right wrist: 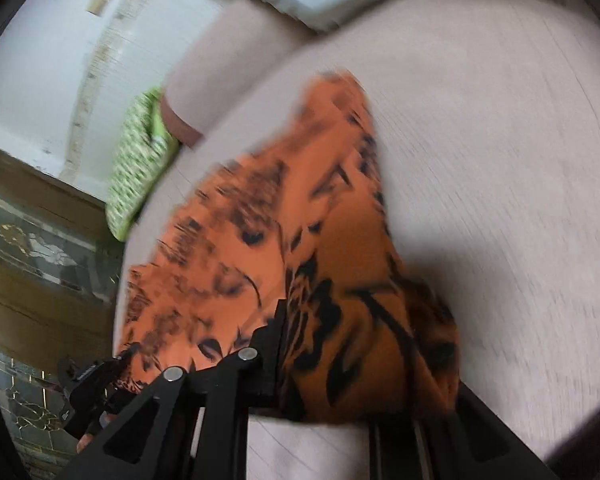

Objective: Fold small clothes

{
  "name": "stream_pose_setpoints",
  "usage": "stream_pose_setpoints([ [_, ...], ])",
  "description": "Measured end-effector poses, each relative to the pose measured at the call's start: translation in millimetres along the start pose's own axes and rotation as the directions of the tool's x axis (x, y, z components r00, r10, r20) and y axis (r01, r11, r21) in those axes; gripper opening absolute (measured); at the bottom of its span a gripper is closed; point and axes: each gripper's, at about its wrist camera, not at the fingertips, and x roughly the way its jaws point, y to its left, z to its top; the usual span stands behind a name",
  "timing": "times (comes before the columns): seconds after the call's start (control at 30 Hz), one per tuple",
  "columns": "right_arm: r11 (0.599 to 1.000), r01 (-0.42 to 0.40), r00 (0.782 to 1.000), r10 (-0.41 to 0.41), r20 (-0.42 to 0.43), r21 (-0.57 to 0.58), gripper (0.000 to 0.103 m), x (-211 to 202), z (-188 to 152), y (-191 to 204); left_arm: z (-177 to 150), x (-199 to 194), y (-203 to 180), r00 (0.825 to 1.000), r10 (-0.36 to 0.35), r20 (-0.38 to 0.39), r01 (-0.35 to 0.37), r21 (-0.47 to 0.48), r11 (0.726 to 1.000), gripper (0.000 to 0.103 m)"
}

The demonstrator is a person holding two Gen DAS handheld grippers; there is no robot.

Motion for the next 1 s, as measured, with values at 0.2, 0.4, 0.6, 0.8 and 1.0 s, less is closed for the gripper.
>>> stream_pose_setpoints([
  [0.2, 0.990, -0.022, 0.995, 0.035, -0.090, 0.138, 0.039, -3.2, -3.7, -19.8, 5.4, -7.1, 12.5, 0.999, 0.000, -0.039, -0.002, -0.059, 0.998, 0.040],
  [0.4, 0.999, -0.032, 0.995, 0.034, -0.097, 0.014, 0.061, -36.8, -31.6, -6.0, -2.0, -37.6, 36.4, 1.000, -0.014, -0.025, 0.009, -0.162, 0.987, 0.056],
  [0.6, 0.977, -0.077, 0.995, 0.064, -0.073, -0.197, 0.041, -51.5, -41.6, 50.9, 2.1, -42.5, 55.1, 0.999, -0.045, 0.016, 0.047, -0.278, 0.959, 0.069],
  [0.8, 0.941, -0.072, 0.995, 0.043, -0.095, -0.331, 0.035, -13.3, -34.5, 114.5, 5.6, -32.4, 49.9, 0.995, -0.072, 0.070, 0.089, -0.296, 0.951, 0.070],
  [1.0, 0.892, 0.055, 0.994, -0.092, -0.061, -0.449, 0.035, 55.2, -25.1, 147.9, 16.6, -16.9, 52.7, 0.994, -0.060, 0.088, 0.080, -0.246, 0.966, 0.035],
])
